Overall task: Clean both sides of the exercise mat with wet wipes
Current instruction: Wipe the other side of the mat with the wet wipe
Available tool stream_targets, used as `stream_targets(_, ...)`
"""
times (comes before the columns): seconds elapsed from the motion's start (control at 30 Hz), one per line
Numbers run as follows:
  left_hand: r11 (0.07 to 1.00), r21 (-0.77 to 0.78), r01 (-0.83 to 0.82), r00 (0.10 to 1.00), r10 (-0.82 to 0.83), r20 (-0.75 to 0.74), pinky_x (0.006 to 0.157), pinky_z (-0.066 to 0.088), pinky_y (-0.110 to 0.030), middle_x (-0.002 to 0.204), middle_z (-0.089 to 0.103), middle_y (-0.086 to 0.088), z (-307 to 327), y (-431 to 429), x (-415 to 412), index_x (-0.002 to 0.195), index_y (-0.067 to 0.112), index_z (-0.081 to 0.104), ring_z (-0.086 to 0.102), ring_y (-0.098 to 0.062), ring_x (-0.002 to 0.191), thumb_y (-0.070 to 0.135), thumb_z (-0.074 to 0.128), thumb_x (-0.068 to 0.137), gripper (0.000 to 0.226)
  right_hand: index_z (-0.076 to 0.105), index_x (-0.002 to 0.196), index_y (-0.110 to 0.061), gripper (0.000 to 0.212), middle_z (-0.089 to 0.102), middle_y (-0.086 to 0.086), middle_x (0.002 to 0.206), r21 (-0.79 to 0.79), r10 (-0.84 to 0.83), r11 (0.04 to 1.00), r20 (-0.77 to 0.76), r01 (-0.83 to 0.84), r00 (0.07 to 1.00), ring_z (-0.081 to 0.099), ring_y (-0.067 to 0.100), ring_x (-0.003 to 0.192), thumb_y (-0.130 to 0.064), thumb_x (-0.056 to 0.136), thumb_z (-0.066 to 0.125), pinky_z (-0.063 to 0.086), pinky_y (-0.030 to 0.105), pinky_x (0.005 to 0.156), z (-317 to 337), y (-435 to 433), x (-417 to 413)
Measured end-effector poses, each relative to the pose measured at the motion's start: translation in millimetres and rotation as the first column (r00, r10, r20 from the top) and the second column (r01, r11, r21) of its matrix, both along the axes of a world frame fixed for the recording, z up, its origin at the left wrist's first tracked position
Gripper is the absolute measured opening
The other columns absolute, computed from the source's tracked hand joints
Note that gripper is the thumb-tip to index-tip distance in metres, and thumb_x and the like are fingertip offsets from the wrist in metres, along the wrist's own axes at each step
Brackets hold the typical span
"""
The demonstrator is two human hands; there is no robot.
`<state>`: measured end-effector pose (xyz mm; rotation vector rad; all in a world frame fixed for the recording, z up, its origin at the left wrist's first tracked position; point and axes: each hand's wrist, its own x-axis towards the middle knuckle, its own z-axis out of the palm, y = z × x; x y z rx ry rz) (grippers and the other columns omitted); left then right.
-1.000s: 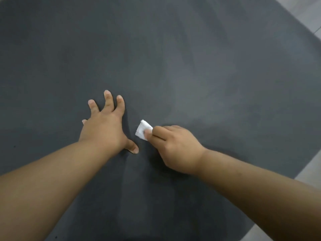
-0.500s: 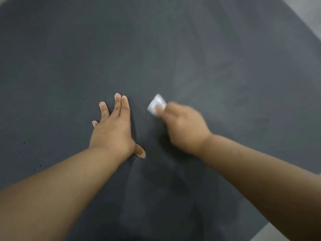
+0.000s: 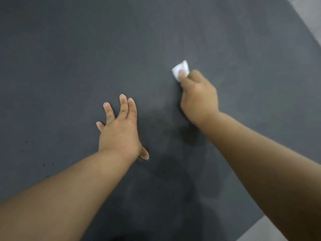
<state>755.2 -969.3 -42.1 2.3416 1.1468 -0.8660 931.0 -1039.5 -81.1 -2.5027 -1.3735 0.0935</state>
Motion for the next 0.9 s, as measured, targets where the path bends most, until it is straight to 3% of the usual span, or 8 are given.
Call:
stream_targets(0.1, 1.0, -0.021, -0.008, 1.0, 0.008, 0.002, 0.111, 0.019, -0.055, 0.152, -0.028, 0.005, 0.2, 0.7, -0.4, 0.147, 0.017, -0.02, -0.017, -0.035, 0.142, 0.047, 0.087, 0.054, 0.144, 0.068, 0.104, 0.0, 0.047, 0.058, 0.01, 0.073, 0.024, 0.338, 0.941, -0.089, -0.337, 0.937, 0.05, 0.029, 0.049, -0.005, 0.063, 0.045, 0.027, 0.023, 0.043, 0.6, -12.9, -50.9)
stream_targets(0.23, 1.0, -0.029, -0.001, 1.0, 0.0, -0.014, 0.111, 0.018, -0.056, 0.152, -0.029, 0.004, 1.4, 2.3, 1.3, 0.146, 0.016, -0.021, -0.017, -0.037, 0.142, 0.047, 0.086, 0.055, 0.144, 0.069, 0.105, -0.009, 0.049, 0.059, 0.007, 0.073, -0.139, 0.373, 0.919, -0.005, -0.37, 0.928, 0.054, 0.027, 0.052, -0.014, 0.069, 0.038, 0.025, 0.025, 0.046, 14.9, -20.8, -26.6)
stream_targets(0.37, 0.998, -0.068, 0.007, 0.999, -0.01, -0.038, 0.111, 0.017, -0.058, 0.152, -0.031, 0.002, 6.7, 2.2, 5.3, 0.146, 0.015, -0.022, -0.018, -0.04, 0.141, 0.045, 0.086, 0.056, 0.143, 0.04, 0.137, -0.012, 0.05, 0.051, 0.011, 0.101, -0.457, -0.136, 0.88, 0.016, 0.128, 0.991, 0.054, 0.035, 0.09, -0.008, 0.087, 0.041, 0.034, 0.034, 0.06, 36.1, -38.3, 27.3)
stream_targets(0.47, 0.997, -0.067, 0.03, 0.997, -0.034, -0.064, 0.11, 0.019, -0.059, 0.152, -0.031, -0.002, 10.0, 2.0, 7.5, 0.145, 0.012, -0.023, -0.017, -0.042, 0.14, 0.045, 0.086, 0.057, 0.144, 0.028, 0.142, -0.011, 0.052, 0.046, 0.007, 0.105, -0.535, -0.496, 0.753, -0.078, 0.383, 0.865, 0.05, 0.033, 0.092, -0.01, 0.092, 0.042, 0.034, 0.031, 0.063, 42.9, -59.4, 38.1)
stream_targets(0.57, 0.998, -0.053, 0.041, 0.996, -0.045, -0.074, 0.109, 0.02, -0.059, 0.152, -0.031, -0.002, 9.6, 2.4, 7.7, 0.146, 0.013, -0.022, -0.016, -0.043, 0.14, 0.047, 0.086, 0.056, 0.145, 0.031, 0.144, -0.01, 0.064, 0.047, 0.014, 0.126, -0.453, -0.31, 0.861, -0.104, 0.232, 0.945, 0.051, 0.035, 0.099, -0.002, 0.084, 0.051, 0.041, 0.038, 0.074, 39.1, -69.3, 1.4)
stream_targets(0.63, 0.999, -0.041, 0.031, 0.997, -0.034, -0.065, 0.109, 0.02, -0.059, 0.152, -0.03, 0.0, 7.3, 2.0, 7.2, 0.146, 0.014, -0.021, -0.016, -0.041, 0.141, 0.046, 0.087, 0.054, 0.145, 0.048, 0.133, -0.002, 0.06, 0.059, 0.018, 0.108, -0.304, -0.024, 0.952, -0.179, -0.032, 0.984, 0.054, 0.034, 0.084, 0.002, 0.075, 0.062, 0.044, 0.037, 0.064, 31.1, -80.3, -33.0)
stream_targets(0.77, 0.999, -0.033, -0.023, 1.0, 0.022, -0.021, 0.111, 0.017, -0.057, 0.154, -0.025, 0.006, 7.5, 2.8, 2.6, 0.148, 0.018, -0.015, -0.016, -0.036, 0.142, 0.042, 0.089, 0.052, 0.144, 0.062, 0.115, 0.0, 0.047, 0.05, 0.008, 0.082, -0.274, 0.465, 0.806, -0.254, -0.524, 0.848, 0.051, 0.03, 0.053, -0.017, 0.081, 0.035, 0.025, 0.025, 0.047, 28.0, -110.0, -38.6)
stream_targets(0.9, 0.998, -0.011, -0.055, 0.998, 0.055, 0.007, 0.112, 0.016, -0.056, 0.155, -0.021, 0.011, 8.5, 2.6, -0.1, 0.149, 0.022, -0.011, -0.016, -0.03, 0.143, 0.043, 0.09, 0.049, 0.144, 0.064, 0.114, 0.001, 0.049, 0.058, 0.016, 0.076, -0.318, 0.437, 0.847, -0.035, -0.425, 0.899, 0.054, 0.034, 0.048, -0.013, 0.074, 0.039, 0.037, 0.029, 0.039, 26.5, -129.0, 39.1)
